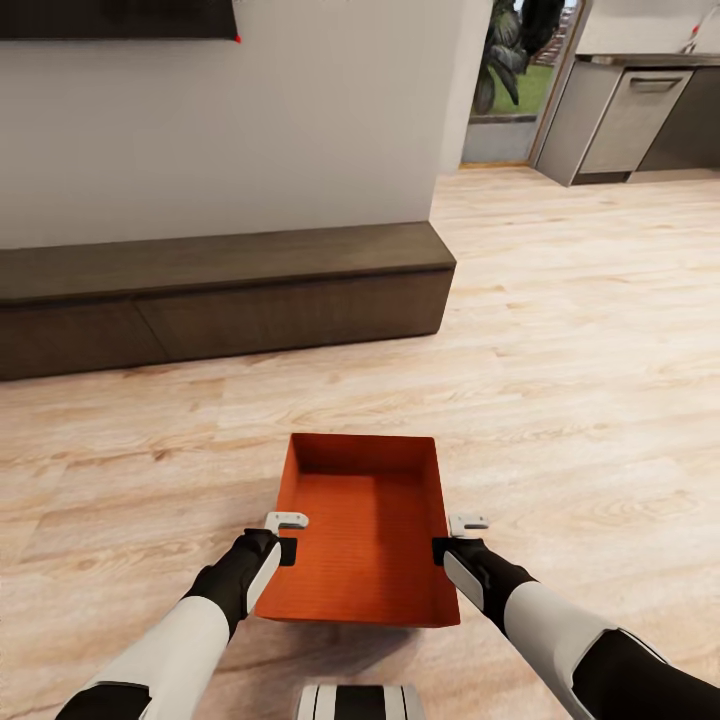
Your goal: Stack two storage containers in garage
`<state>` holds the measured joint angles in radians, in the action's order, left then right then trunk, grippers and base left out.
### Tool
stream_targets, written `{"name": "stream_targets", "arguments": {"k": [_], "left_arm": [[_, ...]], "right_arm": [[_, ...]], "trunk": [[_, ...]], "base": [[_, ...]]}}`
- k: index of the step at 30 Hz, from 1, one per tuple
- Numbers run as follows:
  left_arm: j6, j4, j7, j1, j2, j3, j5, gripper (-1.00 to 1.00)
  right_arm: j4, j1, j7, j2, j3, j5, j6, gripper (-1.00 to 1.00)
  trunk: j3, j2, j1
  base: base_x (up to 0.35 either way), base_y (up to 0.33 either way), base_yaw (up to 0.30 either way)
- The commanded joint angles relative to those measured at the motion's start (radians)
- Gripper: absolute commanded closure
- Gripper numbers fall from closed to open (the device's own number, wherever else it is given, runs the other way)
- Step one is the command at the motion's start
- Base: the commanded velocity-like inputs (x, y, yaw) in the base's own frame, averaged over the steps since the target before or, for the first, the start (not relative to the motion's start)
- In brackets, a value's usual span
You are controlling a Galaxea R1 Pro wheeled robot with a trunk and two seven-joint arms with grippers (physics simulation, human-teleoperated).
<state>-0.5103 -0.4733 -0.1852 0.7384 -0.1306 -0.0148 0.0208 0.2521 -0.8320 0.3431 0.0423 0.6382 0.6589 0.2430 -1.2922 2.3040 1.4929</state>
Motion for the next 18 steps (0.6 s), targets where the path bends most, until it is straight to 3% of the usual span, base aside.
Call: {"name": "stream_targets", "arguments": {"k": [1,18], "left_arm": [[-0.007,0.001,-0.005,-0.001,0.0,-0.007,0.001,1.0],[-0.007,0.001,-0.005,-0.001,0.002,-0.007,0.0,1.0]], "right_arm": [[0.008,-0.001,0.005,-0.001,0.009,0.012,0.002,1.0],[0.008,-0.001,0.005,0.0,0.009,0.011,0.004,1.0]], "trunk": [[0.002,-0.007,-0.004],[0.056,-0.126,-0.069]], "base": [[0.0,0.0,0.0],[0.0,0.0,0.0]]}}
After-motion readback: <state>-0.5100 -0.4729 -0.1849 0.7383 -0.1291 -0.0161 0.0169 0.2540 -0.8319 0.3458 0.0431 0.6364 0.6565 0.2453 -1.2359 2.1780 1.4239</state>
